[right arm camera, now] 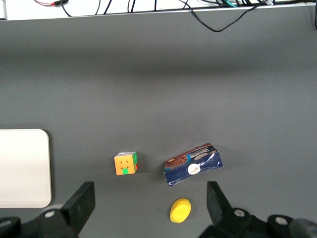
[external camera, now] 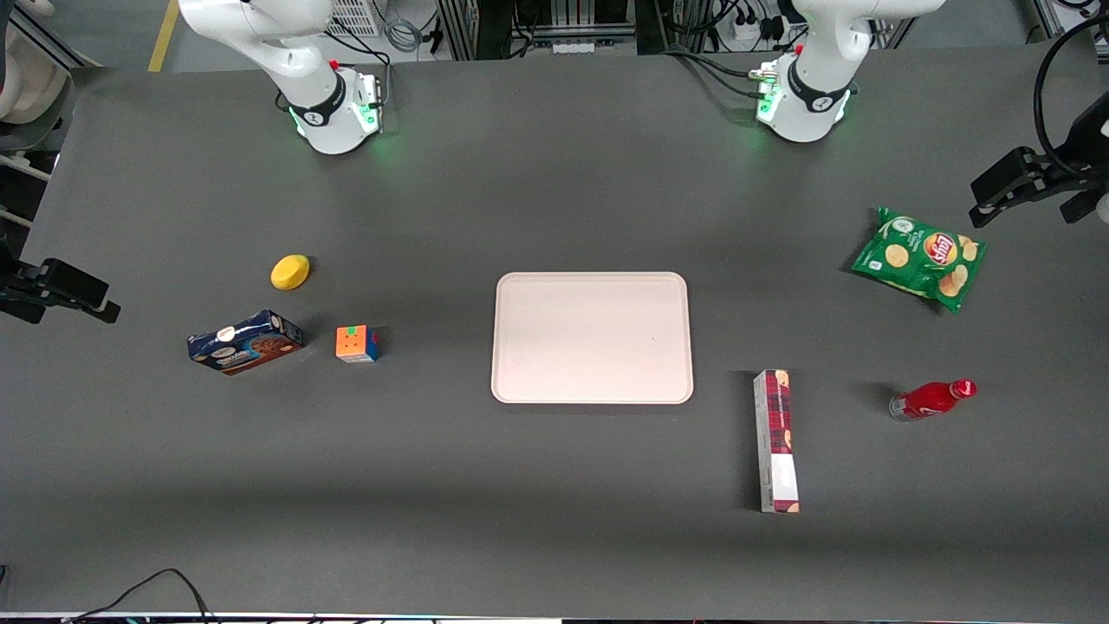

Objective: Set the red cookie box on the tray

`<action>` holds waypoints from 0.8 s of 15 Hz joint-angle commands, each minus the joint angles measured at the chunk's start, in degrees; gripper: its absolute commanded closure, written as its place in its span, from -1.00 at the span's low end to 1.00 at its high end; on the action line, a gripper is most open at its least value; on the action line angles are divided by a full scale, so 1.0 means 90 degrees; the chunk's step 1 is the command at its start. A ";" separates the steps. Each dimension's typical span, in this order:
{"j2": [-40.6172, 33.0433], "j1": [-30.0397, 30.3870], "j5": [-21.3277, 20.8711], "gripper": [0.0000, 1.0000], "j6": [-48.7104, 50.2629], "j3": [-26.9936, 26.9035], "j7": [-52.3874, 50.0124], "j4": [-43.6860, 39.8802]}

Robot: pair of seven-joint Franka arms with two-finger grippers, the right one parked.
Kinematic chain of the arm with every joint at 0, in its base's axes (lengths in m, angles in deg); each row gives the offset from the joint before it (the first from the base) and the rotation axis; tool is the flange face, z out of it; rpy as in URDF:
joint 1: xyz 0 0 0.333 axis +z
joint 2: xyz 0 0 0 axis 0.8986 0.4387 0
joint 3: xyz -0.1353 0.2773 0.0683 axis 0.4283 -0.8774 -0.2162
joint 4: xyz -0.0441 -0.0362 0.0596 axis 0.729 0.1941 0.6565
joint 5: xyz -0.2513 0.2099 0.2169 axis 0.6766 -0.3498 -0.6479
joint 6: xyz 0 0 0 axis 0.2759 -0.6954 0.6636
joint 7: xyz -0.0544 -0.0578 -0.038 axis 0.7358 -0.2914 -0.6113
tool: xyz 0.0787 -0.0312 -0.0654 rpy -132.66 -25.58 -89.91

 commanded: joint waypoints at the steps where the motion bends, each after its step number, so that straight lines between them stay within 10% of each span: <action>1: 0.0001 0.0037 0.0036 -1.00 -0.0004 0.0003 0.0110 -0.0057; 12: 0.0829 -0.0187 0.0046 -1.00 -0.0598 0.0013 0.0110 -0.0057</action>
